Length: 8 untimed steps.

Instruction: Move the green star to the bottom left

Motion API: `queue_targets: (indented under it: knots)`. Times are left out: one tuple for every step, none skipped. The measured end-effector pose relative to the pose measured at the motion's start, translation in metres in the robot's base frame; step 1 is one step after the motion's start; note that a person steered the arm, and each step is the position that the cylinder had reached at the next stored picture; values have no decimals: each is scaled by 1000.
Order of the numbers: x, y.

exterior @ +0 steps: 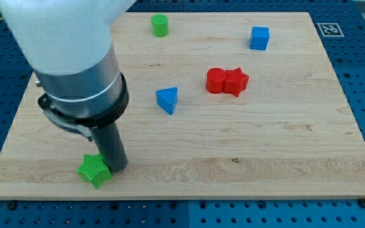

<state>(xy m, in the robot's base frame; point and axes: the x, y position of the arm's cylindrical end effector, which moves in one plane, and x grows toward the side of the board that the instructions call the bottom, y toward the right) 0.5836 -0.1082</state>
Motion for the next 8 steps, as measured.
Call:
queue_targets:
  knots:
    - [10,2]
    - [23,29]
    - [34,44]
    - [35,45]
    - [35,45]
    - [11,9]
    - [-3,-41]
    - [-3,-50]
